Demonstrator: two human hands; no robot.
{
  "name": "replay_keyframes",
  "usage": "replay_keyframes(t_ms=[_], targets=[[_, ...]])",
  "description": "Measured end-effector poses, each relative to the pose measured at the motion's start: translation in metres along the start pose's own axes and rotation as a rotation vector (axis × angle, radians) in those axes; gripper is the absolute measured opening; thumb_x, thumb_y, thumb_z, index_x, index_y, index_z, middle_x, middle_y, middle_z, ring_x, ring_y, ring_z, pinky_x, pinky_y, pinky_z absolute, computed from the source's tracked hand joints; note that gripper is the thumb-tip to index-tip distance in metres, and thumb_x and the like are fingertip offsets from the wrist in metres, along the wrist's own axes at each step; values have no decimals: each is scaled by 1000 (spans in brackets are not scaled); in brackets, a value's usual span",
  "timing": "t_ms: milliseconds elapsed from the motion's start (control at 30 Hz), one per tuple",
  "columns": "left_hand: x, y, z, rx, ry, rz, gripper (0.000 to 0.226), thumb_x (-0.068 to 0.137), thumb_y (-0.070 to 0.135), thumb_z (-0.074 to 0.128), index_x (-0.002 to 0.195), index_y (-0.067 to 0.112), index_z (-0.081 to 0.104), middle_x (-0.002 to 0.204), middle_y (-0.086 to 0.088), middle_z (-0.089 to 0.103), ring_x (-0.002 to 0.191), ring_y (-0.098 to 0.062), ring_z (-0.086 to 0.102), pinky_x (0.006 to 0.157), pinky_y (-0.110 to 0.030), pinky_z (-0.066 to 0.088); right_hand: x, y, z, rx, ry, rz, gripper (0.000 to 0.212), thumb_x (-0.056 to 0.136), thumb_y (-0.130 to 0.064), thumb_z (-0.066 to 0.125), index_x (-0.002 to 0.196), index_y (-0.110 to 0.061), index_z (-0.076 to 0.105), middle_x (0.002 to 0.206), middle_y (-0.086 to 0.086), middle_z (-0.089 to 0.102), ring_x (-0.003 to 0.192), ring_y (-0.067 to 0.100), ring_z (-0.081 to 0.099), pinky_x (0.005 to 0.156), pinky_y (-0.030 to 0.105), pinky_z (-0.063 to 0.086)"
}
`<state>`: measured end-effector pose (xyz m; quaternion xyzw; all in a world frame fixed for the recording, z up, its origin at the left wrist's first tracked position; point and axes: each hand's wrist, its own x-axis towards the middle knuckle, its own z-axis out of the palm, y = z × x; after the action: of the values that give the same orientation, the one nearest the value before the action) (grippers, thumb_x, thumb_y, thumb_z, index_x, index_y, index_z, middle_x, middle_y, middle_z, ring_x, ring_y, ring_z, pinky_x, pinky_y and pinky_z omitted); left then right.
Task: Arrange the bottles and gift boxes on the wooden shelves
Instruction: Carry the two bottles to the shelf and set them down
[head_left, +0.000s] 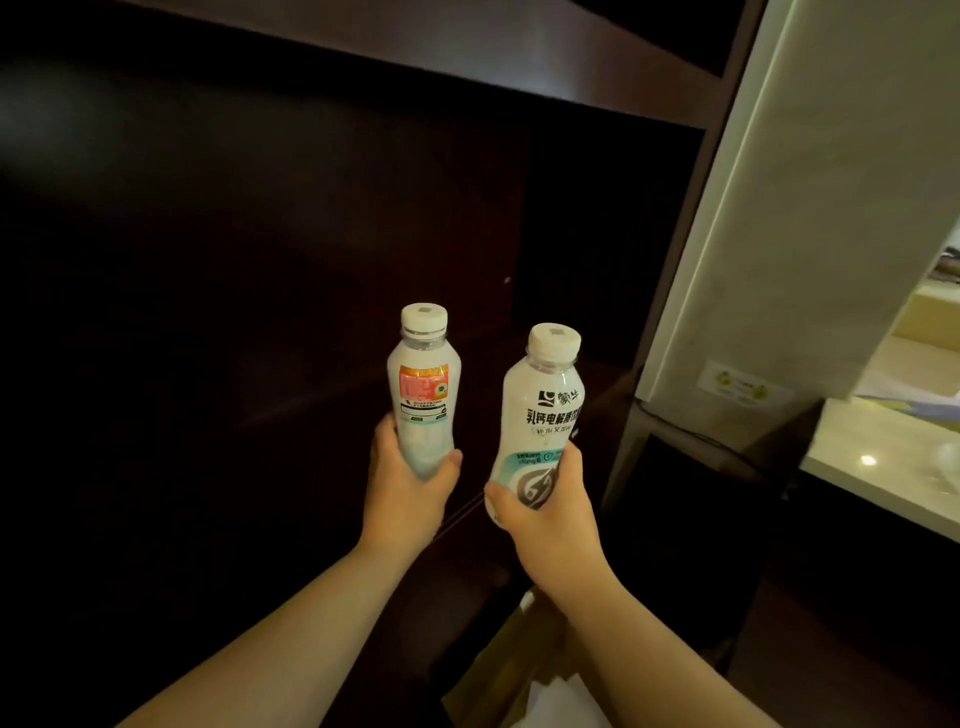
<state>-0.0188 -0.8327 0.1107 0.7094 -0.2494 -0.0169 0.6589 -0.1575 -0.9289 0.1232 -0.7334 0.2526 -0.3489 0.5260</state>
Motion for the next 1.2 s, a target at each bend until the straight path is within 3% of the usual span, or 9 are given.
replay_keyframes(t_ms=[167,433,533,667,767,867,933,1100,1200], targets=[[47,-31,37,17,86,-74,76,78,24,83,139,34,38,121,2,61,106,-16,64,85,-47,60,66,40,11,29,-83,5,71,80,-27,84,116,-65,37,115,-41,59,105,-13,61,71,8,53],[97,-99,87,132,226,-126,70,79,22,82,134,36,40,117,7,63,103,-9,65,76,-23,54,170,130,27,40,-245,4,70,82,-23,83,112,-66,37,112,-15,68,101,-4,67,73,17,57],[111,-117,105,156,267,-147,69,80,21,82,133,34,41,117,4,63,103,-9,64,82,-33,57,198,154,29,25,-316,-10,70,82,-24,82,111,-70,39,112,-20,68,102,-3,67,74,16,57],[122,-133,122,165,321,-170,73,78,26,82,137,32,39,119,7,63,105,-12,66,81,-35,60,226,176,32,14,-380,-22,67,81,-26,82,128,-48,40,118,-15,67,104,-3,67,78,18,58],[125,-140,128,160,341,-181,74,78,29,83,136,36,39,120,10,62,107,-9,65,83,-38,60,241,187,34,2,-416,-30,68,82,-25,83,131,-43,40,118,-15,67,103,-5,66,76,15,56],[128,-143,129,187,363,-184,73,77,29,83,129,51,37,116,19,60,102,8,61,74,-15,54,253,196,36,14,-448,-47,65,83,-24,82,132,-36,41,118,-12,67,103,-1,68,82,25,60],[128,-144,129,213,365,-193,73,77,30,83,126,56,34,113,21,60,99,16,57,66,-9,49,258,201,37,15,-476,-57,67,83,-25,83,135,-32,42,119,-11,67,105,2,68,84,27,60],[128,-146,128,250,357,-174,68,78,30,81,125,49,36,114,17,61,99,7,61,73,-15,49,259,206,40,28,-494,-70,68,82,-28,84,134,-37,41,120,-14,65,106,-3,66,80,16,56],[129,-146,128,255,363,-166,72,76,30,83,132,39,39,117,11,62,102,-3,63,75,-20,50,259,209,39,39,-510,-78,68,83,-27,83,134,-39,41,121,-14,66,107,-3,66,81,16,55]])
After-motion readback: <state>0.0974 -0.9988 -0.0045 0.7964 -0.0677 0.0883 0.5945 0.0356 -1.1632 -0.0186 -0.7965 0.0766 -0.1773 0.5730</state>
